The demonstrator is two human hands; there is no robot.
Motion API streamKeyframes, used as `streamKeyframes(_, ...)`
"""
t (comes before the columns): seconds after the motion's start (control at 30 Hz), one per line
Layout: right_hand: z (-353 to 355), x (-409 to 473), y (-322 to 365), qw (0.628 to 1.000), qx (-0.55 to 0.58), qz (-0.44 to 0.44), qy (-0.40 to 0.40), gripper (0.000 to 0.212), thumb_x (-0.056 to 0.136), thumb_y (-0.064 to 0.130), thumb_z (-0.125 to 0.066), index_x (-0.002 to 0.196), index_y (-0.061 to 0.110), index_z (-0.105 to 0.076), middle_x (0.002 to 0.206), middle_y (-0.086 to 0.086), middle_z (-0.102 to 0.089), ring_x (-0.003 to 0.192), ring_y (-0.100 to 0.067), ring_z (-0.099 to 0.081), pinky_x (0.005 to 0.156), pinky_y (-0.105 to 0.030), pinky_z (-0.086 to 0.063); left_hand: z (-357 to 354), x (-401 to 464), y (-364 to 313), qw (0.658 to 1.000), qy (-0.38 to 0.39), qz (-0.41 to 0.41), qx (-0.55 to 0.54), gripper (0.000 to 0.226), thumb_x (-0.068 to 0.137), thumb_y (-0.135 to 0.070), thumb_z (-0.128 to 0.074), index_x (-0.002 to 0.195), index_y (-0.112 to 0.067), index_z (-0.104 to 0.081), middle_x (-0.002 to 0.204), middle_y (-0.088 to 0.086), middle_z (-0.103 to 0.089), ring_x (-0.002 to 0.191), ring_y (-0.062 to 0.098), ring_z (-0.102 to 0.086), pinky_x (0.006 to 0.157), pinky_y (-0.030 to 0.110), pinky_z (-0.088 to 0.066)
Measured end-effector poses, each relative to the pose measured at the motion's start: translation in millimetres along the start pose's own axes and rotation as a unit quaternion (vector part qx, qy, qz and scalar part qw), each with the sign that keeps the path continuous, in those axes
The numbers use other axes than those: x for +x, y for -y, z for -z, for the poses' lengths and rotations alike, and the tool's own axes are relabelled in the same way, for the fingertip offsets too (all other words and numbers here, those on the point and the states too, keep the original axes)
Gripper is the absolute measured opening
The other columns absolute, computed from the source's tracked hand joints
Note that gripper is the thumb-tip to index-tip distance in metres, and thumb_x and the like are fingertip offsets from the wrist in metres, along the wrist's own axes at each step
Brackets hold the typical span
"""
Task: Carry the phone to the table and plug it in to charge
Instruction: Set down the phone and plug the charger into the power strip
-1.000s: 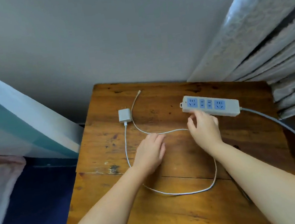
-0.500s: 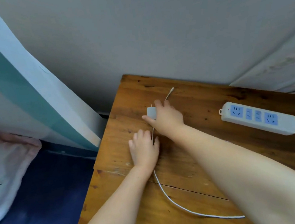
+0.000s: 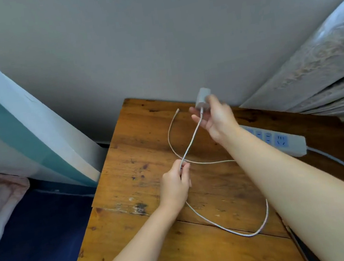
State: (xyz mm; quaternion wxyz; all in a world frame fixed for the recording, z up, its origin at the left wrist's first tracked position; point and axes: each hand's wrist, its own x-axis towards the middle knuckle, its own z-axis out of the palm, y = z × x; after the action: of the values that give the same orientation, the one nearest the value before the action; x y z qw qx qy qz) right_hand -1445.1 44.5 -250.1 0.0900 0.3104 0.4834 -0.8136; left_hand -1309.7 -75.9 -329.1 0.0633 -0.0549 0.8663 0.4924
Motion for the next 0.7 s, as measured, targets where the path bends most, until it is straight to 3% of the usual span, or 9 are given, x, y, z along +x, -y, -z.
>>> streamKeyframes(0.1,55,4,41,0.997,0.056,-0.012,-0.042,0.015,0.094,0.024,-0.044,0.083,0.015,-0.049,0.069,-0.003,-0.046,0.034,-0.007,-0.047,0.027,-0.015,-0.028,-14,-10,-5,1.0,0.019,-0.014,0.0,0.017,0.094,-0.025,-0.048,0.078,-0.023,-0.052,0.044,0.0,-0.052,0.047,0.023,-0.054,0.055,0.038,-0.046)
streamKeyframes(0.17,92,4,62,0.998,-0.015,-0.002,-0.068,0.016,0.094,0.029,-0.044,0.088,0.015,-0.05,0.069,-0.003,-0.043,0.038,-0.006,-0.04,0.026,-0.014,-0.021,-15,-15,-1,1.0,0.018,-0.013,0.013,0.015,0.093,-0.024,-0.051,0.079,-0.022,-0.054,0.044,0.0,-0.05,0.049,0.032,-0.054,0.053,0.042,-0.047)
streamKeyframes(0.23,134,-3,83,0.978,-0.18,0.039,-0.099,0.013,0.092,0.029,-0.047,0.089,0.018,-0.054,0.072,-0.001,-0.046,0.05,-0.008,-0.04,0.031,-0.015,-0.027,-15,-18,1,1.0,0.004,-0.002,0.029,0.012,0.092,-0.021,-0.054,0.08,-0.023,-0.057,0.046,-0.006,-0.051,0.05,0.029,-0.054,0.052,0.04,-0.046)
streamKeyframes(0.27,152,-7,89,0.942,-0.314,0.062,-0.101,0.012,0.092,0.029,-0.05,0.095,0.02,-0.058,0.078,0.0,-0.052,0.058,-0.011,-0.046,0.04,-0.017,-0.036,-12,-18,4,0.999,-0.015,0.009,0.037,0.011,0.091,-0.02,-0.055,0.081,-0.023,-0.059,0.05,-0.005,-0.055,0.053,0.027,-0.055,0.052,0.038,-0.045)
streamKeyframes(0.33,185,-14,98,0.806,-0.579,0.094,-0.078,0.032,0.088,0.025,-0.058,0.119,0.019,-0.059,0.104,-0.001,-0.062,0.089,-0.018,-0.058,0.072,-0.025,-0.043,-7,-16,6,0.996,-0.058,0.036,0.055,0.01,0.09,-0.022,-0.058,0.08,-0.023,-0.061,0.058,0.0,-0.062,0.059,0.027,-0.057,0.053,0.035,-0.043)
streamKeyframes(0.4,204,-17,99,0.678,-0.728,0.083,-0.051,0.052,0.082,0.024,-0.068,0.13,0.011,-0.053,0.126,-0.01,-0.059,0.112,-0.026,-0.056,0.089,-0.031,-0.041,-5,-12,4,0.994,-0.064,0.05,0.066,0.01,0.089,-0.026,-0.06,0.079,-0.026,-0.06,0.061,0.001,-0.062,0.061,0.026,-0.057,0.054,0.034,-0.042)
streamKeyframes(0.43,207,-16,97,0.637,-0.766,0.077,-0.036,0.058,0.08,0.025,-0.071,0.131,0.009,-0.051,0.13,-0.014,-0.057,0.116,-0.028,-0.054,0.093,-0.031,-0.041,-7,-11,2,0.995,-0.042,0.045,0.076,0.009,0.088,-0.028,-0.061,0.079,-0.027,-0.06,0.061,0.0,-0.062,0.061,0.024,-0.057,0.054,0.034,-0.042)
streamKeyframes(0.57,197,-9,88,0.6,-0.79,0.121,0.029,0.06,0.078,0.027,-0.073,0.13,0.009,-0.051,0.126,-0.016,-0.054,0.111,-0.028,-0.055,0.095,-0.032,-0.042,-22,-15,-10,0.99,0.103,-0.008,0.099,0.006,0.083,-0.032,-0.066,0.078,-0.029,-0.063,0.059,-0.002,-0.063,0.057,0.014,-0.053,0.059,0.032,-0.044)
streamKeyframes(0.7,180,-3,84,0.576,-0.796,0.17,0.073,0.056,0.079,0.024,-0.072,0.13,0.011,-0.051,0.127,-0.012,-0.052,0.107,-0.025,-0.055,0.093,-0.034,-0.046,-30,-20,-11,0.982,0.158,-0.018,0.099,0.009,0.084,-0.031,-0.062,0.078,-0.026,-0.065,0.066,0.001,-0.068,0.066,0.019,-0.059,0.066,0.036,-0.049)
